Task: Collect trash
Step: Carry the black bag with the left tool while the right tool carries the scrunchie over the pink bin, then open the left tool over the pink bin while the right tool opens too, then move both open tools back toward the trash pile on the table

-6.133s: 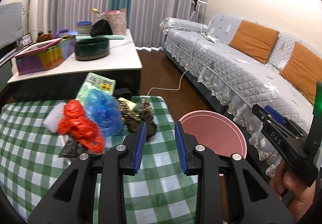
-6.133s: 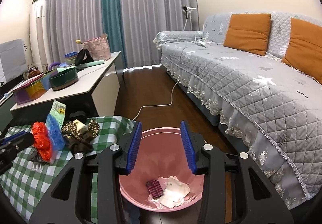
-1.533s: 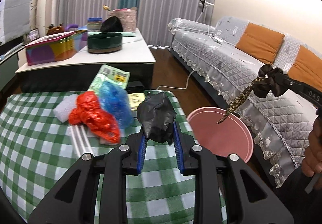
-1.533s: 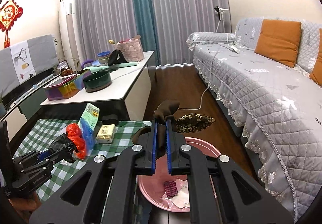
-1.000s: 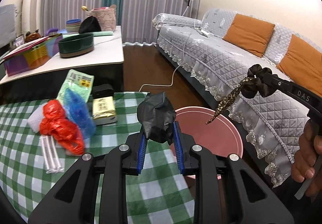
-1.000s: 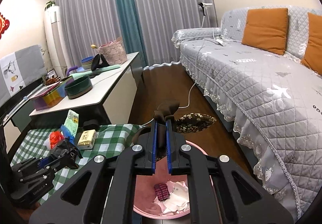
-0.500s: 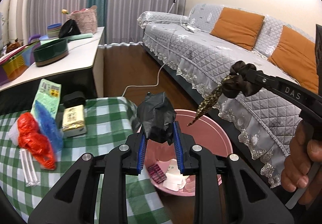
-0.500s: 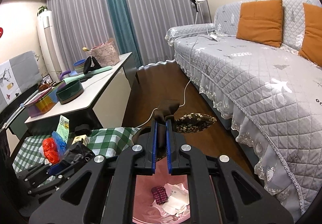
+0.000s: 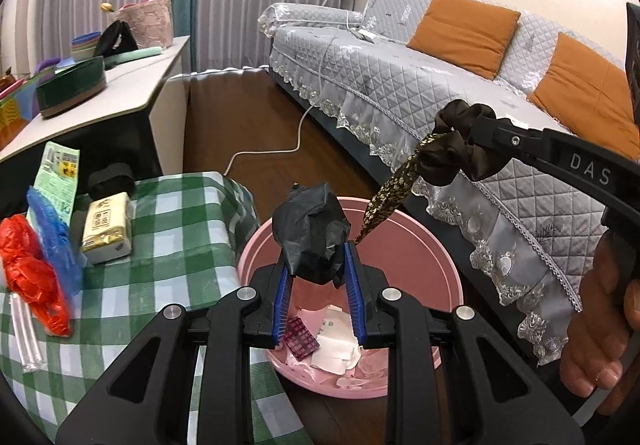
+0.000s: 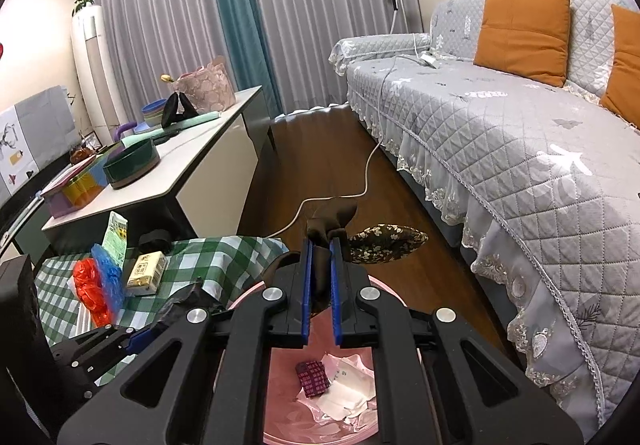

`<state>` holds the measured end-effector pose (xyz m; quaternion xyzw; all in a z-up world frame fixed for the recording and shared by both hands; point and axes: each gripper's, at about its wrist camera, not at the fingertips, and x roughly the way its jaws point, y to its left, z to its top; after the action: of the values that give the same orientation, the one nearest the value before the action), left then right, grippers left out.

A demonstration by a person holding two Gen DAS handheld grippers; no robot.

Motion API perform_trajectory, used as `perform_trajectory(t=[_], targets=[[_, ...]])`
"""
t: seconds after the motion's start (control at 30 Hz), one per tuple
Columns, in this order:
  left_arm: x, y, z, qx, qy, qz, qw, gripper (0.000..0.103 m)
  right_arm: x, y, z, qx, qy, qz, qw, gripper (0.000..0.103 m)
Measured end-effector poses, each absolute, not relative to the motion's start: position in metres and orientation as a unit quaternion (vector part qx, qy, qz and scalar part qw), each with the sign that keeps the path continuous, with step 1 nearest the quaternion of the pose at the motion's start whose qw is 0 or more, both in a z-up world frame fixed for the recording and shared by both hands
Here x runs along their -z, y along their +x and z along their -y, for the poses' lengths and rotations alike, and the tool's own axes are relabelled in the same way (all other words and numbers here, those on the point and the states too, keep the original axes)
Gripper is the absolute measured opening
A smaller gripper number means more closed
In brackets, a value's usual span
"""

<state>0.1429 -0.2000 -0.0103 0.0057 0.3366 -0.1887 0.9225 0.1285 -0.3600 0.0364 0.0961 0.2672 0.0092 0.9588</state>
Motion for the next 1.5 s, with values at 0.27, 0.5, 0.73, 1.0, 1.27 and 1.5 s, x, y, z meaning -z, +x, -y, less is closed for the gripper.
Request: perform_trajectory(t=[0.27,0.5,0.73,1.0,1.27,1.5], targets=[[0.014,0.146,0.206,0.191,0.010,-0.342,0.920,0.025,-0.033,0.130,0.362,-0.008,0.098,-0.272,0.957,0.008],[0.012,0.146,0.208,0.191,0.009,-0.345,0.919,0.046,-0.028,0.131,0.365,0.005,0.095,-0.284,0.954,0.035],[0.007,0.140,0.204,0.184,0.013,-0.341,0.922,0.046,-0.029,0.129,0.369,0.015,0.102,-0.283,0.954,0.044],[-0.005,0.129,0.192,0.179,0.012,-0.331,0.926,0.046,-0.031,0.128,0.364,0.015,0.099,-0.279,0.955,0.044],[-0.023,0.116,0.169,0.168,0.005,-0.316,0.934,0.046,-0.036,0.120,0.349,0.006,0.079,-0.275,0.958,0.044],[-0.039,0.101,0.136,0.154,0.000,-0.303,0.941,0.038,-0.038,0.111,0.332,-0.004,0.061,-0.273,0.960,0.044]])
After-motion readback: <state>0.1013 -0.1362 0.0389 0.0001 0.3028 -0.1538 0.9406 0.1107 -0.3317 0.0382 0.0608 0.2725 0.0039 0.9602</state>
